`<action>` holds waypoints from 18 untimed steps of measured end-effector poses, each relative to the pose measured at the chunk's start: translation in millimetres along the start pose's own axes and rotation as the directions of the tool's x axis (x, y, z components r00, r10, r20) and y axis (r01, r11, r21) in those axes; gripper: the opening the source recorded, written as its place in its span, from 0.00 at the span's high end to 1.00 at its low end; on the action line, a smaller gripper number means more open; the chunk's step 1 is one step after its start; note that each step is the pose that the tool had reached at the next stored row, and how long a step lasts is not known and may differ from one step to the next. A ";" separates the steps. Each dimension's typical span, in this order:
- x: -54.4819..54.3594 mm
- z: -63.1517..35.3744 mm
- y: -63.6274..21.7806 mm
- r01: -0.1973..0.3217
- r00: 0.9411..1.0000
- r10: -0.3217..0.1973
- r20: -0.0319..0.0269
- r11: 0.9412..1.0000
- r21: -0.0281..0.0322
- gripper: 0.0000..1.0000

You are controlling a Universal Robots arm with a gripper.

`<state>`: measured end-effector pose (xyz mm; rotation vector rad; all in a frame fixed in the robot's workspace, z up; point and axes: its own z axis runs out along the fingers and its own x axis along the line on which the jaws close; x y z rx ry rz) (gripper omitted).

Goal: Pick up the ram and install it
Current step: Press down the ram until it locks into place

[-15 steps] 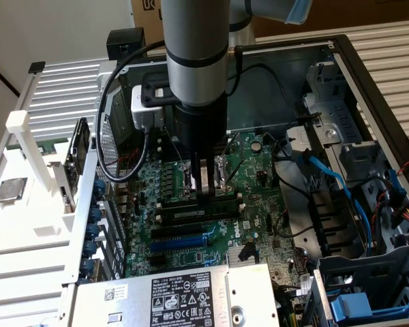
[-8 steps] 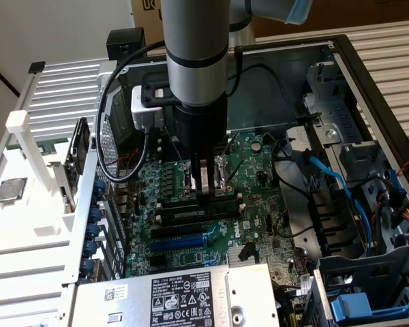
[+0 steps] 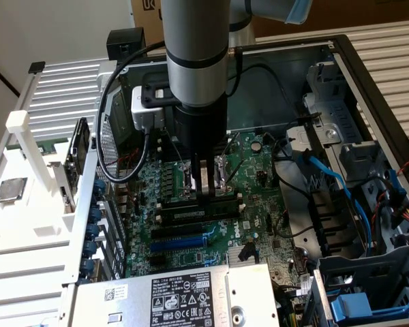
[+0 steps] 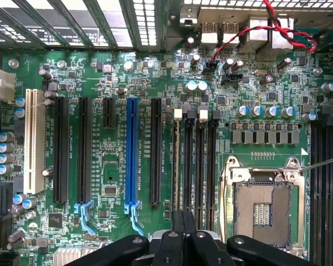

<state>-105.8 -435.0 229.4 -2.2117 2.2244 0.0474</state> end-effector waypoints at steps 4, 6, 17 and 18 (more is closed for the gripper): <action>0.0 0.6 0.0 0.000 1.000 0.000 0.000 1.000 0.000 0.90; 0.0 0.9 0.0 0.000 1.000 0.000 0.000 1.000 0.000 0.90; 0.1 2.8 0.7 0.000 1.000 0.000 0.000 1.000 0.000 0.90; 0.1 2.9 0.7 0.000 1.000 0.000 0.000 1.000 0.000 0.90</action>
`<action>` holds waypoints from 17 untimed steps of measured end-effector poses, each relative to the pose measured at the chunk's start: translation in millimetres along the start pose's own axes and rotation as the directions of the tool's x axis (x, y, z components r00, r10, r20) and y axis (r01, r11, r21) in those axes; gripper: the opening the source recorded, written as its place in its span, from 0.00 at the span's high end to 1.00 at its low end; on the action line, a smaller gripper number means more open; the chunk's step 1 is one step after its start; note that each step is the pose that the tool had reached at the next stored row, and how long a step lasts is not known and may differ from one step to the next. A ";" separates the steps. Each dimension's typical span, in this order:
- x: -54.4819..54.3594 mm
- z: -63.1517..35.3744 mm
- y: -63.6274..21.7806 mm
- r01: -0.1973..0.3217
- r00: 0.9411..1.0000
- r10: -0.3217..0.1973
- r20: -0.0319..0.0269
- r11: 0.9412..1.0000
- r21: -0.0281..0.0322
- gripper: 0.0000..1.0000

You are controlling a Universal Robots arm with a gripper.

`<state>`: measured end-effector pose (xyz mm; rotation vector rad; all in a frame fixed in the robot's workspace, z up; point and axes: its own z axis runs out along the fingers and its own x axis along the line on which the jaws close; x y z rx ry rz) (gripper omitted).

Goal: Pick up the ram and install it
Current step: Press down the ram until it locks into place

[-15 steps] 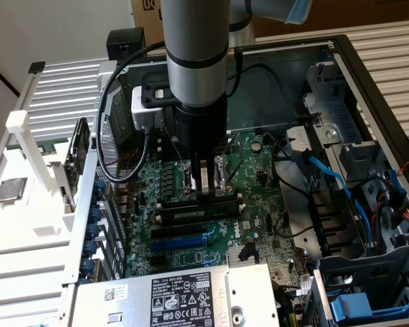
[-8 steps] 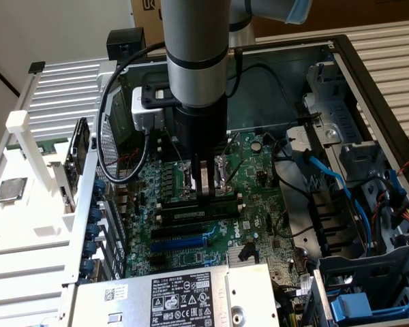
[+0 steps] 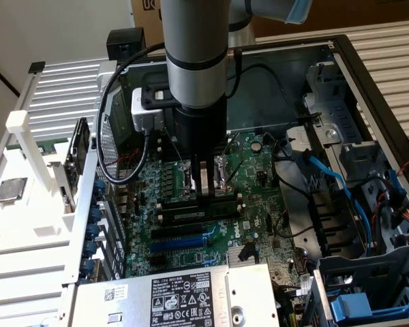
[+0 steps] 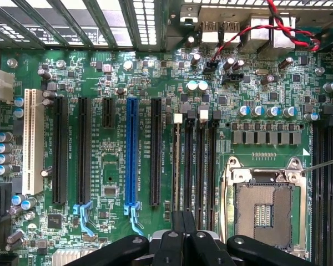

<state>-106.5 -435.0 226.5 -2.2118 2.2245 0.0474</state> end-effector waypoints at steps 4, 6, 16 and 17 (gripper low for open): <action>0.0 0.1 0.1 0.000 1.000 0.000 0.000 1.000 0.000 0.90; 0.0 0.1 0.1 0.000 1.000 0.000 0.000 1.000 0.000 0.90; -0.3 -12.9 0.4 0.000 1.000 0.000 0.000 1.000 0.000 0.90; -0.4 -13.5 0.4 0.000 1.000 0.000 0.000 1.000 0.000 0.90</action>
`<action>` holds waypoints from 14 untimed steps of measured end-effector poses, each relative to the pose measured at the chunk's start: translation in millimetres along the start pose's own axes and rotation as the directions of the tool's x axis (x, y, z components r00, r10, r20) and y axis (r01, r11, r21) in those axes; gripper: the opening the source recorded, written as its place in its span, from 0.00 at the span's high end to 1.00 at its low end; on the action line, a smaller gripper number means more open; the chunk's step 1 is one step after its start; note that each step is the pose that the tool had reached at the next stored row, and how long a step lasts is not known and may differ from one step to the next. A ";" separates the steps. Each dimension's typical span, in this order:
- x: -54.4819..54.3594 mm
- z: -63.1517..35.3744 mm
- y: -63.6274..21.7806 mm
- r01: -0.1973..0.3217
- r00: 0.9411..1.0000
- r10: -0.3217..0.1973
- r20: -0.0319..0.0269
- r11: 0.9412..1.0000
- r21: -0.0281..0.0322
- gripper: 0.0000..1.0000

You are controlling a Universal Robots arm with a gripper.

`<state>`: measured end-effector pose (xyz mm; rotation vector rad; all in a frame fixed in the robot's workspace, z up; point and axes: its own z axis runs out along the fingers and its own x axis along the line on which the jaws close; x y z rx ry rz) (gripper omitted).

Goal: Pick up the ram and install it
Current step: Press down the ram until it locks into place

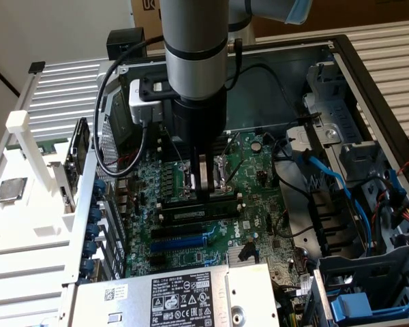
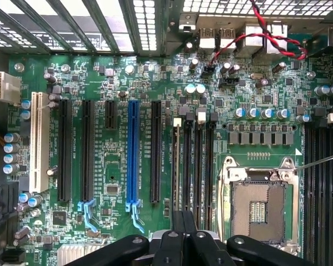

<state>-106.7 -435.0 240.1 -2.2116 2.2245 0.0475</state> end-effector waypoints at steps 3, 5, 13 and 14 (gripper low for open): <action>0.0 -1.5 0.0 0.000 1.000 0.000 0.000 1.000 0.000 0.90; -0.1 -2.8 0.0 0.000 1.000 0.000 0.000 1.000 0.000 0.90; -0.1 -3.7 0.1 0.000 1.000 0.000 0.000 1.000 0.000 0.90; -0.1 -3.7 0.1 0.000 1.000 0.000 0.000 1.000 0.000 0.90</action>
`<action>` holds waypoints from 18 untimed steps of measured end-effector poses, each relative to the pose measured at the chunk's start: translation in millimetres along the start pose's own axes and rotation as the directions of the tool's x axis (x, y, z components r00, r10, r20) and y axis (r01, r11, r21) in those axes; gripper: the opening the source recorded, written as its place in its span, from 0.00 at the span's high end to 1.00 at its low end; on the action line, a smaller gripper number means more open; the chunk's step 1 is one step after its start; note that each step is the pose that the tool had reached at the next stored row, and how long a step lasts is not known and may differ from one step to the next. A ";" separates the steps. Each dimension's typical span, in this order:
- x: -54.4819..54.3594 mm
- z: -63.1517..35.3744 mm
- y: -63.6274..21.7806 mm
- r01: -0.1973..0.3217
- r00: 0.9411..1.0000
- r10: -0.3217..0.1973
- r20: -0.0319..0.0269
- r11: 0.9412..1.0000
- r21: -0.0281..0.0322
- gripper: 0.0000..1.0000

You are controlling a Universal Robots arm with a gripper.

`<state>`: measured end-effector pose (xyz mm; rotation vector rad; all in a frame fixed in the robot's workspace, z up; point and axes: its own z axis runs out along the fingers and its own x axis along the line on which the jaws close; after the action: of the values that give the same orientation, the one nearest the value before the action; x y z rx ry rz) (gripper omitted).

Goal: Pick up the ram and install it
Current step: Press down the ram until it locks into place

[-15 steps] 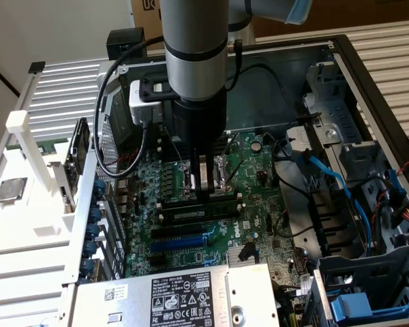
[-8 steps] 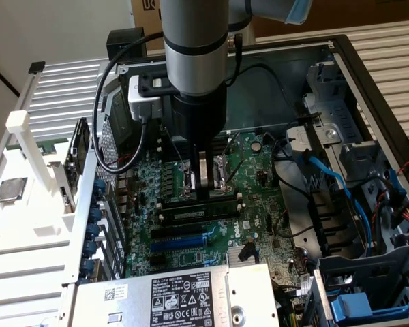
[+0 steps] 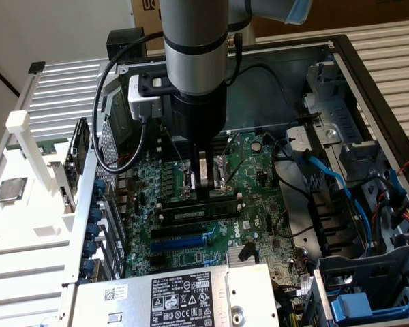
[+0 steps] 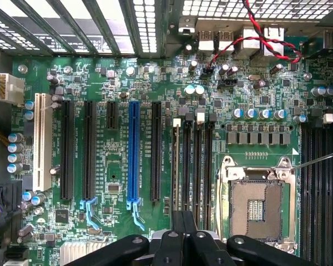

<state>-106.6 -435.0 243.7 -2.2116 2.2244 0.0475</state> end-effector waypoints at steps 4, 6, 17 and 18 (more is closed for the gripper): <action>0.0 0.0 0.0 -0.018 1.000 0.018 0.000 1.000 0.000 0.90; 0.0 0.0 -0.1 -0.047 0.999 0.047 0.001 0.999 0.001 0.90; 0.0 0.0 0.0 -0.227 0.974 0.226 0.005 0.974 0.005 0.90; 0.0 0.0 0.0 -0.241 0.971 0.241 0.005 0.971 0.005 0.90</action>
<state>-106.6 -435.0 243.7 -1.9233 2.4733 0.0462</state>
